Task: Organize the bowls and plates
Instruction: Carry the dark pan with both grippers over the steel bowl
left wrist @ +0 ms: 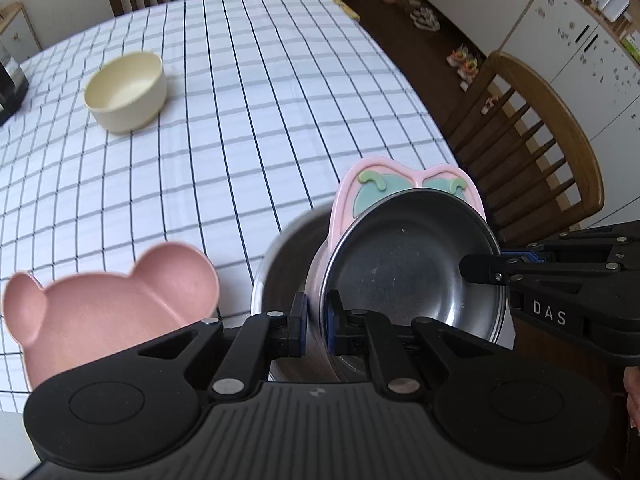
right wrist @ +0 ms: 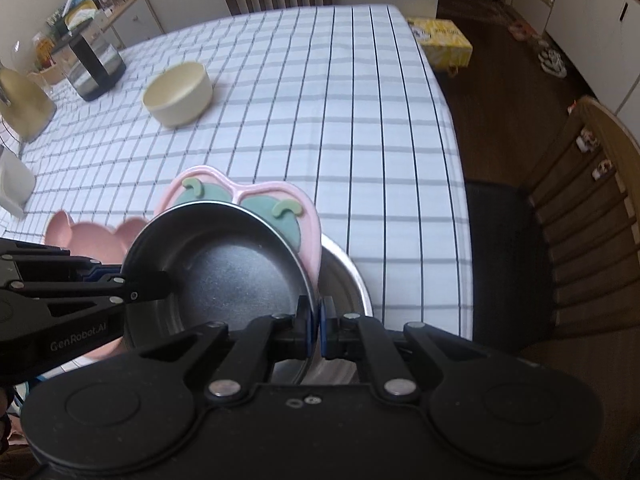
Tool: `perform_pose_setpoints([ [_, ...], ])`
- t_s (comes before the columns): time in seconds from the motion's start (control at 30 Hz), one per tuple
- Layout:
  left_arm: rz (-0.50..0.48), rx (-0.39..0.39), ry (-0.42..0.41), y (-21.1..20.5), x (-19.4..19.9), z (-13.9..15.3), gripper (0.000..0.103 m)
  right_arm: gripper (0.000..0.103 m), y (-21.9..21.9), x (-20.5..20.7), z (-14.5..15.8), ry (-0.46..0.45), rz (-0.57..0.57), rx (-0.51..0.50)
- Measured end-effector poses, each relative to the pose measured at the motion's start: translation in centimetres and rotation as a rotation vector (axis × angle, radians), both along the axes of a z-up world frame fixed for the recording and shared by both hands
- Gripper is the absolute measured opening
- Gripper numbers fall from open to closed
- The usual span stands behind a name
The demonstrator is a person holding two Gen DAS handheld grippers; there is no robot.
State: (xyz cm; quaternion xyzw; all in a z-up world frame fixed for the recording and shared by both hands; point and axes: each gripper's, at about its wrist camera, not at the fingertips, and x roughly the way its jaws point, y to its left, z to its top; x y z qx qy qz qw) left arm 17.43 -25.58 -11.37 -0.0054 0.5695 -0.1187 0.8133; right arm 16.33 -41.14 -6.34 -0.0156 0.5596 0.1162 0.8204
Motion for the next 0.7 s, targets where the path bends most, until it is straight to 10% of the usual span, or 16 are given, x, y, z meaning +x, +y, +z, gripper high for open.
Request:
perform_pose_setpoints([
  [0.7, -0.017, 0.008, 0.079, 0.2, 1.9, -4.6, 0.008, 0.006, 0.3, 1.6, -4.5, 0.125, -0.017, -0.013],
])
